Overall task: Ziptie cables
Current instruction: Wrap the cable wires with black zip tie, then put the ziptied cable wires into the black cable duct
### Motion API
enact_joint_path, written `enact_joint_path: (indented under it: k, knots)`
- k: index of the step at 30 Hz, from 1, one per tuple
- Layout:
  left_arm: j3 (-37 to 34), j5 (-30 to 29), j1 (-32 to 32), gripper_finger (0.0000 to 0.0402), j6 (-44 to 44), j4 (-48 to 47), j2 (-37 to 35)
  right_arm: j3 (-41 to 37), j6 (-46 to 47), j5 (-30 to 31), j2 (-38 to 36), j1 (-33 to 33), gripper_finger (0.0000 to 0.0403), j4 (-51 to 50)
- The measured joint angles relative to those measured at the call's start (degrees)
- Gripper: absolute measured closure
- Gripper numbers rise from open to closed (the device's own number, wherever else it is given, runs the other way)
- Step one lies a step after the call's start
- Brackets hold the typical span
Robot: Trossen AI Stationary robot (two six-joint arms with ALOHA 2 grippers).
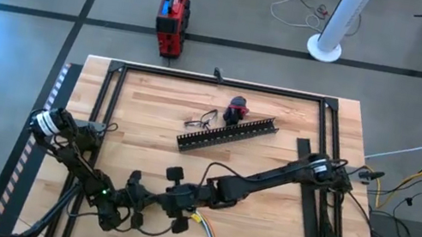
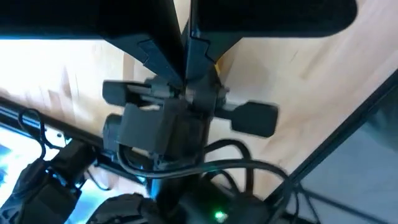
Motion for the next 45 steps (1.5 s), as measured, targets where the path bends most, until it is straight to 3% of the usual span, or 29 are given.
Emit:
enact_joint_path:
  k: [9,14,21,24,33,39,45]
  knots:
    - [-0.25,1.79,0.04,0.0314,5.48,-1.76,-5.38,0.15,1.78,0.37,-5.16,2.52,0.0403,-10.29]
    - [-0.22,1.01,0.07,0.0295,6.72,-2.03,-8.66,0.11,6.2,6.43,-5.53,5.61,0.0392,-18.48]
    - [-0.2,0.16,0.14,0.0295,6.74,-1.65,-11.12,-0.02,15.27,15.32,-5.78,9.66,0.0299,-27.66]
    - [-0.14,-2.1,0.26,0.0301,6.93,-0.94,-12.65,-0.03,19.33,15.09,-6.74,11.09,0.0256,-29.69]
    - [-0.11,-14.95,0.98,0.0326,21.17,0.06,-21.93,-0.05,43.24,2.41,-6.43,15.13,0.0187,-41.79]
    - [-0.13,-18.17,4.06,0.0339,33.52,-0.17,-28.5,-0.05,66.03,1.51,-6.36,18.22,0.0161,-45.65]
    - [-0.13,-19.65,9.68,0.0338,39.42,-0.53,-30.48,-0.05,85.68,1.3,-5.05,20.78,0.0147,-45.64]
